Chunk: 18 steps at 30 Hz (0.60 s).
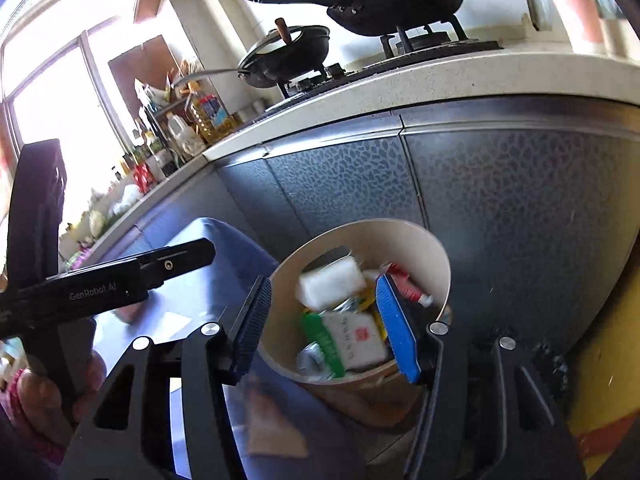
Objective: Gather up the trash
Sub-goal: 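Lower both held items over the beige bin and open both grippers, then move both open tools back from the bin toward the table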
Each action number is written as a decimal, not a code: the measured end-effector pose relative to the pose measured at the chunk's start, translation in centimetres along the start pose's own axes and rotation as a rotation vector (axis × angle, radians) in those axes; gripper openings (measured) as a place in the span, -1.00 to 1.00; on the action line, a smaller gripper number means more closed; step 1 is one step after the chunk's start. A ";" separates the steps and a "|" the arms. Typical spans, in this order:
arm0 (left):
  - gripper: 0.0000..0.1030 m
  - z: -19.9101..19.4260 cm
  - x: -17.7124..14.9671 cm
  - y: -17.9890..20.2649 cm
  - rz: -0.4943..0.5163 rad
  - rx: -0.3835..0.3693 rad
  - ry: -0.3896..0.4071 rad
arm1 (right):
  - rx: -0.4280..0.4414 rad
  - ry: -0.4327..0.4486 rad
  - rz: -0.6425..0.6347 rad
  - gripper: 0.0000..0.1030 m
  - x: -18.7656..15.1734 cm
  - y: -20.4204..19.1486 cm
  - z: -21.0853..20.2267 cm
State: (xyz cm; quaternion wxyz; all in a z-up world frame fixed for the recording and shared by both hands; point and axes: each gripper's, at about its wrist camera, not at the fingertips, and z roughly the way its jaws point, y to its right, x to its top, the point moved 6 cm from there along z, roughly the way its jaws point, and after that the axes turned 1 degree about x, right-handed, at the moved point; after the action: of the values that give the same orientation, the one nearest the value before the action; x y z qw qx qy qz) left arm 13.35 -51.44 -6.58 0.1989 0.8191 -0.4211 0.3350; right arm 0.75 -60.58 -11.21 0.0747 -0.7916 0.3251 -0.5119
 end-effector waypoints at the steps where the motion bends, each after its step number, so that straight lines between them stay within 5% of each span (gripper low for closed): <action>1: 0.56 -0.6 -0.2 0.0 0.001 0.004 0.010 | 0.009 0.002 0.012 0.07 -0.3 -0.4 -0.6; 18: 0.59 -17.4 -8.7 -4.9 -0.044 0.141 0.206 | 0.037 0.033 0.099 0.07 -7.8 -8.3 -11.3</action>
State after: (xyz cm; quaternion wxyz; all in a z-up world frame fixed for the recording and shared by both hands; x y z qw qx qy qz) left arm 7.10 -33.22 -0.89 0.1903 0.8013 -0.3560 0.4417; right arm -7.38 -47.08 -8.08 0.1093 -0.7647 0.3552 -0.5265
